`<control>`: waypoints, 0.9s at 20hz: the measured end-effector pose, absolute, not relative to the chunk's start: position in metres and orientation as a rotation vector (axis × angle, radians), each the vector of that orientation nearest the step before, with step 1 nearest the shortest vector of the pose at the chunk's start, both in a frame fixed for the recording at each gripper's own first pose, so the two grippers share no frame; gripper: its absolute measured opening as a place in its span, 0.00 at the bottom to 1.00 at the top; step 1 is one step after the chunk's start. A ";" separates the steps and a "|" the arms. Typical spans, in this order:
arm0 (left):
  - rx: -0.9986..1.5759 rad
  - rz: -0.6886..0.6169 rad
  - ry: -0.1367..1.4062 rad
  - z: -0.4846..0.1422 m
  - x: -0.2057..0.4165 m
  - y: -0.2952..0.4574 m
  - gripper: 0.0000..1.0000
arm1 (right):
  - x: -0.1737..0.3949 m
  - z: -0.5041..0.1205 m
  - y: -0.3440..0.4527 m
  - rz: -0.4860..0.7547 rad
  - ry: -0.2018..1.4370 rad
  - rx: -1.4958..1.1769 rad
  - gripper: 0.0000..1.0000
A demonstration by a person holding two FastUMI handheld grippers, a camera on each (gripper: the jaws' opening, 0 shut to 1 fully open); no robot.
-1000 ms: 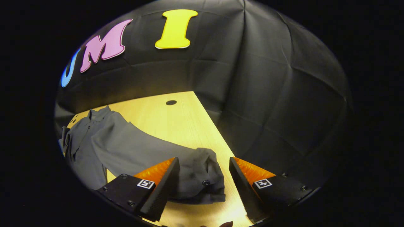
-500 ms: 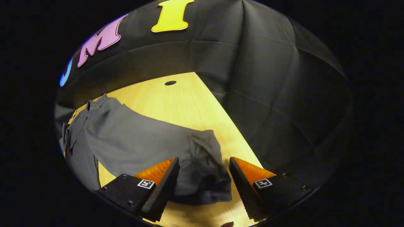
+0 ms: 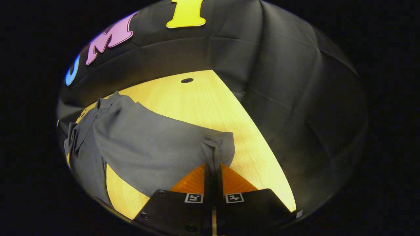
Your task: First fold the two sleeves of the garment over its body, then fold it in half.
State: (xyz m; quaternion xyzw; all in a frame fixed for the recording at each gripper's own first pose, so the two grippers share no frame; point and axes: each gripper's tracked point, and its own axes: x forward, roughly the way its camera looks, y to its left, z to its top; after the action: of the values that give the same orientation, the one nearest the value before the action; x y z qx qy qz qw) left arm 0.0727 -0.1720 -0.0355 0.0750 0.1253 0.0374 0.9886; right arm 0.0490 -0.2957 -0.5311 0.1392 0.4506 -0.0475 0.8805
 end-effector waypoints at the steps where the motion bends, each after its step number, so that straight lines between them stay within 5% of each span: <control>1: 0.150 0.076 0.248 -0.036 0.071 -0.169 0.97 | 0.051 -0.529 -0.297 -0.107 0.931 0.294 0.07; 16: 0.086 -0.048 0.190 -0.042 0.055 -0.099 0.97 | 0.000 -0.377 -0.268 -0.238 0.714 0.178 0.05; 17: 0.084 -0.053 0.182 -0.042 0.054 -0.093 0.97 | -0.001 -0.364 -0.258 -0.234 0.694 0.173 0.14; 18: 0.083 -0.057 0.172 -0.041 0.054 -0.085 0.97 | -0.001 -0.353 -0.248 -0.232 0.679 0.168 0.05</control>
State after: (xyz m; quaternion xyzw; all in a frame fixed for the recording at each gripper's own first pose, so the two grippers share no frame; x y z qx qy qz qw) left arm 0.0539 -0.0854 -0.0410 0.0414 0.0860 -0.0285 0.9950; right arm -0.0015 -0.2482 -0.3526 0.0819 0.3320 -0.1132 0.9329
